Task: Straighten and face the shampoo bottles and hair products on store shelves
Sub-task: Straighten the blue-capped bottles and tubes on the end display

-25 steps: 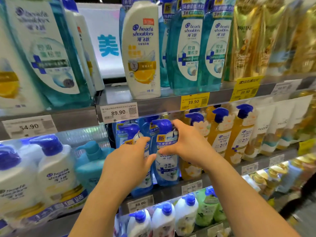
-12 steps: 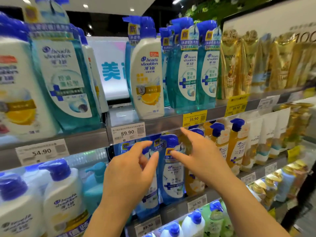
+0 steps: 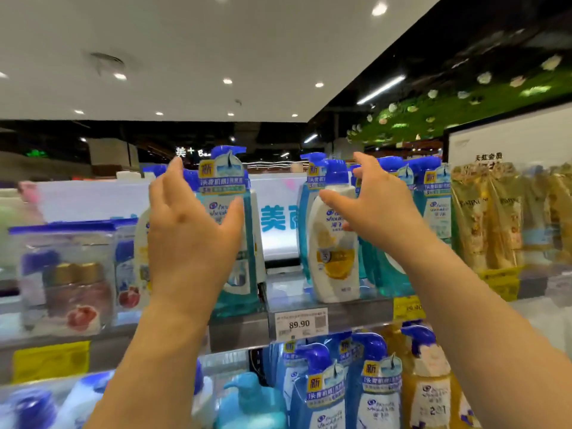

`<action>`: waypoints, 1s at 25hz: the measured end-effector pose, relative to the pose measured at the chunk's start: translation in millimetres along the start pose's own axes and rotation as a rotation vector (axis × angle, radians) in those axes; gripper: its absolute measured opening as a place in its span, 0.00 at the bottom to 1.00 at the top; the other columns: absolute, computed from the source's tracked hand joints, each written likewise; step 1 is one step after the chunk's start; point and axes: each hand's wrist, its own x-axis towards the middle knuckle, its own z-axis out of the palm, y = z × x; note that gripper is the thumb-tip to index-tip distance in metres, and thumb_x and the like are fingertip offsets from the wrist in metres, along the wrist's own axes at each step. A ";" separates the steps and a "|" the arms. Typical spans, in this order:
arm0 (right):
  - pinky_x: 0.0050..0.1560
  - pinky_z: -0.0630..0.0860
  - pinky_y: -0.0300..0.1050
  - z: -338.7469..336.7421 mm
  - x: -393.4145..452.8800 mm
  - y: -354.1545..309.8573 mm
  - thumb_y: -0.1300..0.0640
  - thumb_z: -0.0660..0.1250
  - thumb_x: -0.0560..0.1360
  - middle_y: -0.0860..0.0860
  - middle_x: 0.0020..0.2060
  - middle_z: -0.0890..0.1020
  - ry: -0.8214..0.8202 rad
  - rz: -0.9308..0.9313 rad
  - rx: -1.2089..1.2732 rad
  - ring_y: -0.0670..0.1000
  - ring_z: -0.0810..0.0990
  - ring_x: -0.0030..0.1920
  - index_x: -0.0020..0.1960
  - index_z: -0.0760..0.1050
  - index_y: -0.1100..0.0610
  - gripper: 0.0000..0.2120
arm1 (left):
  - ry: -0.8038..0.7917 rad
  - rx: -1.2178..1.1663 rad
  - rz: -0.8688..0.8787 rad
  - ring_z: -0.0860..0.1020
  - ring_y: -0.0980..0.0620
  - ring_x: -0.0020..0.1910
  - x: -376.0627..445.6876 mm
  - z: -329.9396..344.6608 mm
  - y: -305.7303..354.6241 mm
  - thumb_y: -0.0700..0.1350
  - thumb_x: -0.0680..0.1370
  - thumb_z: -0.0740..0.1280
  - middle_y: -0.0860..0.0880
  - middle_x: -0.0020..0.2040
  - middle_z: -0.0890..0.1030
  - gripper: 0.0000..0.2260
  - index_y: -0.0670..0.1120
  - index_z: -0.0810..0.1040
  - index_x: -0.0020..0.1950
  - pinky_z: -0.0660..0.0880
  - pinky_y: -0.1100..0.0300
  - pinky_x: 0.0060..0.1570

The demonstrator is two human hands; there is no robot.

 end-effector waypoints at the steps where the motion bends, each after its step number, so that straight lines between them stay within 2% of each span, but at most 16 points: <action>1: 0.57 0.78 0.54 1.2 11.8 -3.2 0.40 0.70 0.75 0.58 0.70 0.75 -0.043 0.042 -0.024 0.61 0.84 0.54 0.80 0.55 0.57 0.43 | -0.037 0.046 -0.043 0.76 0.49 0.59 9.1 1.3 -1.5 0.55 0.74 0.71 0.40 0.70 0.68 0.38 0.41 0.57 0.76 0.71 0.61 0.52; 2: 0.51 0.80 0.52 1.9 21.5 -5.4 0.39 0.70 0.75 0.59 0.67 0.77 -0.079 0.085 -0.042 0.60 0.85 0.50 0.81 0.53 0.58 0.44 | -0.078 0.095 -0.080 0.73 0.43 0.63 17.1 3.5 -3.9 0.56 0.74 0.71 0.40 0.71 0.68 0.40 0.42 0.55 0.77 0.72 0.54 0.53; 3: 0.43 0.82 0.49 2.8 28.8 -6.6 0.39 0.70 0.75 0.59 0.63 0.79 -0.105 0.115 -0.055 0.57 0.85 0.45 0.80 0.54 0.58 0.44 | -0.125 0.141 -0.106 0.73 0.42 0.64 24.1 5.6 -6.2 0.58 0.74 0.71 0.41 0.70 0.69 0.41 0.42 0.54 0.77 0.73 0.51 0.52; 5: 0.27 0.74 0.39 6.2 37.5 -8.6 0.38 0.70 0.74 0.57 0.54 0.80 -0.121 0.131 -0.095 0.48 0.82 0.34 0.76 0.60 0.60 0.40 | -0.223 0.219 -0.127 0.75 0.45 0.56 34.1 11.4 -10.7 0.60 0.73 0.70 0.43 0.64 0.75 0.37 0.43 0.59 0.73 0.73 0.54 0.45; 6: 0.25 0.72 0.38 8.9 39.6 -8.9 0.38 0.70 0.74 0.56 0.50 0.80 -0.115 0.129 -0.108 0.45 0.79 0.33 0.73 0.63 0.60 0.38 | -0.272 0.258 -0.131 0.75 0.47 0.52 37.2 14.8 -12.7 0.61 0.73 0.70 0.45 0.60 0.77 0.33 0.44 0.63 0.68 0.74 0.54 0.43; 8: 0.31 0.79 0.46 14.4 41.5 -7.5 0.38 0.70 0.73 0.52 0.47 0.82 -0.107 0.117 -0.147 0.48 0.80 0.35 0.64 0.70 0.60 0.31 | -0.345 0.340 -0.144 0.76 0.47 0.50 39.9 21.4 -13.6 0.66 0.70 0.70 0.47 0.55 0.75 0.31 0.46 0.67 0.62 0.78 0.50 0.45; 10: 0.35 0.83 0.50 14.3 38.9 -7.1 0.37 0.70 0.71 0.50 0.43 0.83 -0.124 0.114 -0.178 0.50 0.83 0.34 0.55 0.72 0.56 0.25 | -0.364 0.394 -0.145 0.77 0.45 0.49 41.1 26.1 -13.3 0.69 0.68 0.69 0.46 0.54 0.73 0.34 0.46 0.67 0.60 0.80 0.47 0.44; 13: 0.20 0.75 0.40 7.1 30.9 -6.3 0.37 0.69 0.72 0.47 0.38 0.81 -0.202 0.142 -0.061 0.47 0.82 0.22 0.51 0.66 0.50 0.20 | -0.356 0.370 -0.125 0.78 0.45 0.47 45.3 27.4 -11.8 0.69 0.66 0.71 0.47 0.50 0.76 0.34 0.46 0.64 0.57 0.80 0.48 0.41; 15: 0.20 0.74 0.37 2.3 25.3 -4.7 0.39 0.69 0.74 0.46 0.40 0.81 -0.222 0.143 0.048 0.46 0.81 0.22 0.47 0.67 0.49 0.17 | -0.364 0.375 -0.122 0.78 0.48 0.42 50.0 25.2 -10.5 0.69 0.64 0.72 0.49 0.45 0.77 0.35 0.47 0.62 0.55 0.79 0.52 0.36; 17: 0.23 0.76 0.38 -2.0 20.4 -3.3 0.41 0.71 0.74 0.47 0.42 0.81 -0.198 0.122 0.152 0.47 0.82 0.25 0.47 0.69 0.46 0.13 | -0.386 0.378 -0.138 0.76 0.52 0.36 55.8 20.8 -8.2 0.70 0.62 0.72 0.52 0.40 0.76 0.35 0.48 0.64 0.54 0.75 0.57 0.30; 19: 0.25 0.77 0.39 -10.8 17.0 -0.8 0.43 0.71 0.75 0.50 0.42 0.83 -0.157 0.095 0.242 0.47 0.82 0.28 0.49 0.72 0.47 0.12 | -0.415 0.382 -0.117 0.76 0.53 0.35 59.4 18.2 -5.0 0.72 0.59 0.71 0.54 0.38 0.76 0.33 0.50 0.67 0.50 0.77 0.57 0.32; 21: 0.25 0.77 0.40 -25.8 18.8 0.6 0.44 0.71 0.76 0.52 0.43 0.85 -0.096 0.065 0.337 0.45 0.82 0.27 0.52 0.74 0.49 0.12 | -0.416 0.367 -0.083 0.78 0.53 0.36 59.3 19.7 -0.5 0.74 0.57 0.70 0.55 0.38 0.78 0.32 0.52 0.70 0.47 0.80 0.54 0.36; 25: 0.27 0.79 0.43 -61.1 33.7 1.5 0.45 0.71 0.76 0.54 0.42 0.86 -0.040 0.056 0.412 0.51 0.87 0.34 0.54 0.75 0.52 0.13 | -0.355 0.205 -0.067 0.76 0.58 0.35 58.0 33.6 16.8 0.75 0.55 0.68 0.58 0.36 0.78 0.29 0.55 0.72 0.43 0.74 0.59 0.30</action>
